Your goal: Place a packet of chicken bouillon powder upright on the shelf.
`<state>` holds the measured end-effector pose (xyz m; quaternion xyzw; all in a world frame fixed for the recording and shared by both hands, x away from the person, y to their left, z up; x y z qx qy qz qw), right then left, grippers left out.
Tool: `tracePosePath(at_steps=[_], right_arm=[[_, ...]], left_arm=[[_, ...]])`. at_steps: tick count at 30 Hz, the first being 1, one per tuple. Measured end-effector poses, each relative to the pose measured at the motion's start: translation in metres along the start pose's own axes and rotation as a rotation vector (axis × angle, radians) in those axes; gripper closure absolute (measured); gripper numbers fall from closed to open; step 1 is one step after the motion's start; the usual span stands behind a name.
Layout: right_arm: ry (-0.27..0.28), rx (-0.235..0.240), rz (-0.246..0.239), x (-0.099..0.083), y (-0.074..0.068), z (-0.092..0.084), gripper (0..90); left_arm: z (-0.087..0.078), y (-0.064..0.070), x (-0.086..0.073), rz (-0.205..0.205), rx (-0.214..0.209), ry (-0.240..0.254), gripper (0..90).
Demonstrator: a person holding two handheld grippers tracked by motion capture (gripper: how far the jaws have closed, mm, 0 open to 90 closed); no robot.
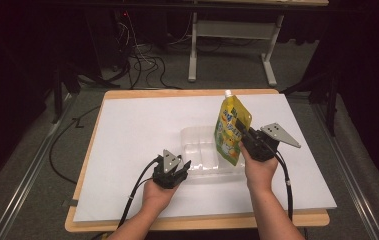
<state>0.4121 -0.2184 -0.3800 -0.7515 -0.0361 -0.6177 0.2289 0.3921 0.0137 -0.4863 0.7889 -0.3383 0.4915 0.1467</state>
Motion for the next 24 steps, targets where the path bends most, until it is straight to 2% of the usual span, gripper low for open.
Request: tracePosePath(at_steps=[7,14,17,24], right_arm=[[0.012,0.01,-0.008,-0.007,0.002,-0.001,90.0],[0.029,0.017,-0.009,-0.007,0.003,-0.001,90.0],[0.039,0.032,-0.036,-0.006,0.001,0.0,90.0],[0.062,0.05,-0.031,-0.012,0.004,-0.003,90.0]], left_arm=[[0.0,-0.001,0.0,-0.001,-0.003,0.0,60.8],[0.0,-0.001,0.0,-0.006,-0.005,-0.001,61.2],[0.0,-0.001,0.0,-0.006,-0.004,-0.003,61.4],[0.0,-0.001,0.0,-0.003,-0.001,-0.002,61.6]])
Point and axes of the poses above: each handheld gripper's, and its own axes: z roughly forward along the jaws, x roughly out of its top, y roughly to its right, the point moved 5 cm from there along z, roughly forward along the jaws, and after that the axes turned 8 degrees about z, right-handed, at the moved point
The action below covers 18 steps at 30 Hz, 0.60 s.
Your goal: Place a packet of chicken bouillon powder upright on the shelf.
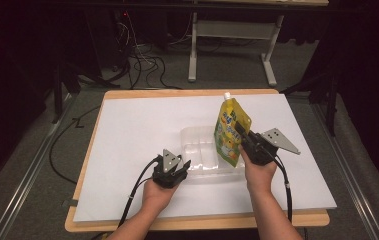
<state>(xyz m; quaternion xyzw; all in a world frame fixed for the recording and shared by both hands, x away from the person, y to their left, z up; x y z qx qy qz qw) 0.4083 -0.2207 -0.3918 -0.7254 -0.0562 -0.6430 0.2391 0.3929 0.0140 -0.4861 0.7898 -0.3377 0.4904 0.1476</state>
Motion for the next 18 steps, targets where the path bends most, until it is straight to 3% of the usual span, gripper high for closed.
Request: tracePosePath(at_steps=[8,18], right_arm=[[0.0,0.012,-0.015,-0.008,-0.002,-0.002,90.0],[-0.053,0.014,-0.028,-0.019,-0.004,-0.012,88.8]], left_arm=[[0.0,-0.001,0.0,-0.004,-0.003,-0.002,62.0],[0.0,-0.001,0.001,-0.004,-0.003,-0.005,62.1]])
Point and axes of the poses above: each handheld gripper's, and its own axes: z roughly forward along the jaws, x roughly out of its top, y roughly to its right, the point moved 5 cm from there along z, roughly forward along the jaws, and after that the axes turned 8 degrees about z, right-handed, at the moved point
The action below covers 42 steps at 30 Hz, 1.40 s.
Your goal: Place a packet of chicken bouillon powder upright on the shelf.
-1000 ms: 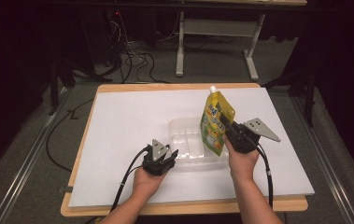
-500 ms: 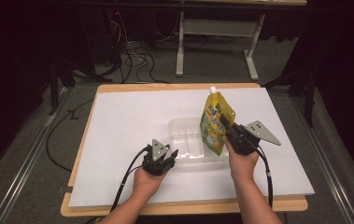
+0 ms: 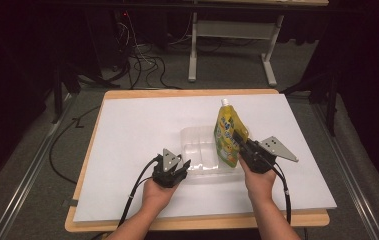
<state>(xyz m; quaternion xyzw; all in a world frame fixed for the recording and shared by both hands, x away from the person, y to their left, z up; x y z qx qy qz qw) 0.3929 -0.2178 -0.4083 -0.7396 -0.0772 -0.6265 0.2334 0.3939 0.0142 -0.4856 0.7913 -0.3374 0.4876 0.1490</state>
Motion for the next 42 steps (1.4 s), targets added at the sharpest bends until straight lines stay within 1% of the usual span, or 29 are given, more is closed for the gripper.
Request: tracePosePath(at_steps=[1,6,9,14,18,19,21,24,26,27,29,30,31,32,34,35,38,41,42], right_arm=[[-0.006,-0.001,0.004,-0.001,0.0,-0.001,88.6],[-0.032,0.002,-0.014,-0.006,0.0,-0.005,88.7],[-0.039,0.001,-0.027,-0.009,-0.001,-0.005,88.6],[-0.042,0.001,-0.032,-0.01,-0.002,-0.005,88.4],[-0.053,0.011,-0.042,-0.01,-0.002,-0.005,85.5],[-0.061,0.014,-0.047,-0.01,-0.002,-0.005,83.5],[-0.071,0.023,-0.043,-0.01,-0.003,-0.004,77.6],[-0.082,0.033,-0.029,-0.009,-0.003,-0.003,66.1],[-0.085,0.031,-0.026,-0.008,-0.002,-0.003,60.3],[-0.091,0.029,-0.023,-0.008,-0.002,-0.003,57.5],[-0.093,0.035,-0.028,-0.007,-0.002,-0.003,52.1],[-0.096,0.034,-0.032,-0.006,-0.002,-0.003,49.2],[-0.098,0.042,-0.042,-0.006,-0.003,-0.004,46.8],[-0.1,0.044,-0.052,-0.006,-0.003,-0.004,44.0],[-0.11,0.05,-0.06,-0.006,-0.004,-0.006,36.9],[-0.11,0.05,-0.071,-0.006,-0.005,-0.007,34.0],[-0.117,0.057,-0.096,-0.006,-0.006,-0.014,28.2],[-0.12,0.064,-0.115,-0.005,-0.005,-0.026,25.5],[-0.117,0.064,-0.11,-0.004,-0.003,-0.032,25.3]], left_arm=[[0.0,0.0,0.0,-0.002,0.0,0.002,62.1],[0.0,0.0,0.0,-0.001,0.0,-0.001,62.1],[0.0,-0.001,0.0,-0.003,0.001,0.0,62.1],[0.0,-0.001,0.0,-0.001,-0.001,-0.003,62.1],[0.0,-0.001,0.0,-0.003,0.002,0.001,62.0],[0.0,-0.001,0.0,-0.003,0.002,0.0,61.6],[0.0,-0.001,0.001,-0.007,0.001,0.002,59.8],[-0.001,-0.002,0.001,-0.007,0.002,0.009,56.2],[-0.002,-0.002,0.002,-0.011,0.002,0.01,54.3],[-0.002,-0.003,0.002,-0.007,0.0,0.009,53.1],[-0.003,-0.003,0.003,-0.011,-0.002,0.018,50.5],[-0.005,-0.003,0.003,-0.006,-0.008,0.017,49.4],[-0.006,-0.003,0.003,-0.014,-0.014,0.022,48.2],[-0.007,-0.004,0.004,-0.009,-0.025,0.018,47.0],[-0.01,-0.005,0.004,-0.015,-0.041,0.018,44.4],[-0.012,-0.005,0.005,-0.015,-0.045,0.019,42.9],[-0.023,-0.009,0.008,0.004,-0.052,0.027,40.3],[-0.038,-0.017,0.01,0.016,-0.052,0.05,38.9],[-0.044,-0.021,0.01,0.024,-0.045,0.055,38.7]])
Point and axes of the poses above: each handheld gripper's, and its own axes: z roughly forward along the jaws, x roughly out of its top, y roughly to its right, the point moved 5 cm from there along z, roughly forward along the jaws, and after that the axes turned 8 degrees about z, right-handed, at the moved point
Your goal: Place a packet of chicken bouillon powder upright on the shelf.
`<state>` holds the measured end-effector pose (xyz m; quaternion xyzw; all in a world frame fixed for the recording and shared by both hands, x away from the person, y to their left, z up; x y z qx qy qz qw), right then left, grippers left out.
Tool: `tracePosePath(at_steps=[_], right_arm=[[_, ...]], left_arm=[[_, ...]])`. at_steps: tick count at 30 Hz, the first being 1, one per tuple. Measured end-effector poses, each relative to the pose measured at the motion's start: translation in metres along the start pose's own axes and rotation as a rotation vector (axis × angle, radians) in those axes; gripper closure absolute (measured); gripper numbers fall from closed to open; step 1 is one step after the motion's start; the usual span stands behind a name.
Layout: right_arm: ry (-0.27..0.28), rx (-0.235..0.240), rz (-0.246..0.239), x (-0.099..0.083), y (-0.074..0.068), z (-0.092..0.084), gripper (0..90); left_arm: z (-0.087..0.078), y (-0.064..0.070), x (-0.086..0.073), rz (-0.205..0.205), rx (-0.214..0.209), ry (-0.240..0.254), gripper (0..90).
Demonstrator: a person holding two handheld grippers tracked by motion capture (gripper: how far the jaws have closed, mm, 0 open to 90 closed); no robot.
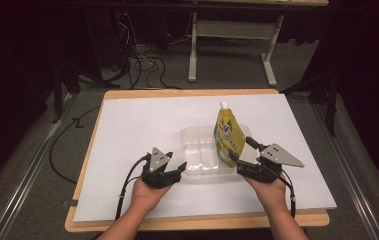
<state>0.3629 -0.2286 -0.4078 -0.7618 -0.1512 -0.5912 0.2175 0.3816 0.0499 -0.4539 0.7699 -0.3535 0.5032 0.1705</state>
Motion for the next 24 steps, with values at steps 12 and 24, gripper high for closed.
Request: tracePosePath(at_steps=[12,24], right_arm=[[-0.002,-0.271,0.076,-0.026,0.108,-0.069,29.1],[-0.02,-0.266,0.135,-0.036,0.117,-0.07,29.0]], left_arm=[[-0.047,-0.086,-0.056,0.04,0.199,-0.136,37.7],[-0.039,-0.086,-0.052,-0.124,0.171,-0.107,34.9]])
Point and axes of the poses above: each handheld gripper's, and its own axes: z roughly forward along the jaws, x roughly out of its top, y roughly to its right, the point moved 5 cm from there along z, roughly forward along the jaws, and after that the axes turned 8 degrees about z, right-handed, at the moved point
